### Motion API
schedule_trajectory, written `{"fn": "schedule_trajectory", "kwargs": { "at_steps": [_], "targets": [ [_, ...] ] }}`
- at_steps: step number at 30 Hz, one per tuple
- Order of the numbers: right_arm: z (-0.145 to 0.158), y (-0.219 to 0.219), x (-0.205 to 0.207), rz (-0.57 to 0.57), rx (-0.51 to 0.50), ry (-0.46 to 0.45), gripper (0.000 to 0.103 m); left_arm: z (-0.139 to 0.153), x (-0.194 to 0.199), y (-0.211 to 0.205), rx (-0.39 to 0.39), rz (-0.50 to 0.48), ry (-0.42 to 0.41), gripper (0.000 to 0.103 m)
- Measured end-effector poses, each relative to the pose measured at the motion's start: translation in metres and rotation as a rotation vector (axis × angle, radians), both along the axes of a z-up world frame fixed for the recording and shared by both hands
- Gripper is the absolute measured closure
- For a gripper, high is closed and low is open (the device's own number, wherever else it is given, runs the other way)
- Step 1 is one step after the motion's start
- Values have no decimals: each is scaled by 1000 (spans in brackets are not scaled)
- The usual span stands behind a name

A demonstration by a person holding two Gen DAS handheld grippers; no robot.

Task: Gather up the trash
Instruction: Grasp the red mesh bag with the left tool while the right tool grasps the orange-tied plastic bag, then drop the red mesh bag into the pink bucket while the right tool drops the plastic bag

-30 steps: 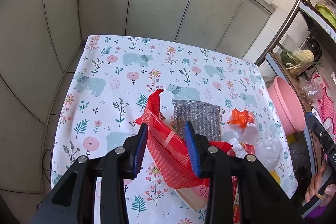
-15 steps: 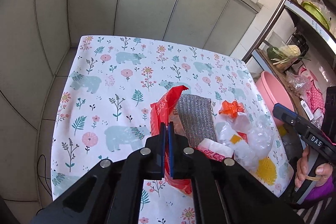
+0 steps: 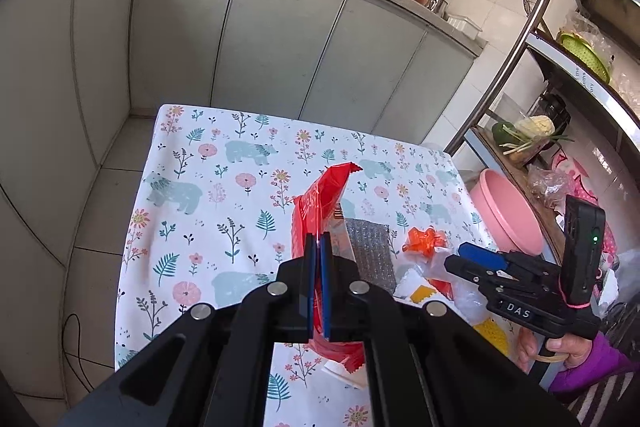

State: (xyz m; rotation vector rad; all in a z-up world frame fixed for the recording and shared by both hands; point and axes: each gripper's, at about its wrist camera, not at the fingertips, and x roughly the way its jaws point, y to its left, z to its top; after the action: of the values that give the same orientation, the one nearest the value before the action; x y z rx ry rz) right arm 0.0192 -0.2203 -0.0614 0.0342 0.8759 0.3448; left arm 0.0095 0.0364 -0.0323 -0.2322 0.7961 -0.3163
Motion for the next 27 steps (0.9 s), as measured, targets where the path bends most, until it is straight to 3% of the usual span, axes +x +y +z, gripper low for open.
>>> {"fn": "schedule_trajectory", "kwargs": {
  "at_steps": [3, 9, 14, 27],
  "targets": [
    [-6, 0, 2, -9, -38, 2, 85, 0, 0, 0, -3, -6, -5, 102],
    [-4, -5, 1, 2, -8, -2, 99, 4, -1, -1, -5, -12, -24, 102],
    [8, -8, -6, 8, 31, -52, 100, 12, -3, -5, -5, -22, -51, 102],
    [71, -41, -30, -71, 65, -284, 100, 46, -4, -26, -28, -62, -153, 102]
  ]
}}
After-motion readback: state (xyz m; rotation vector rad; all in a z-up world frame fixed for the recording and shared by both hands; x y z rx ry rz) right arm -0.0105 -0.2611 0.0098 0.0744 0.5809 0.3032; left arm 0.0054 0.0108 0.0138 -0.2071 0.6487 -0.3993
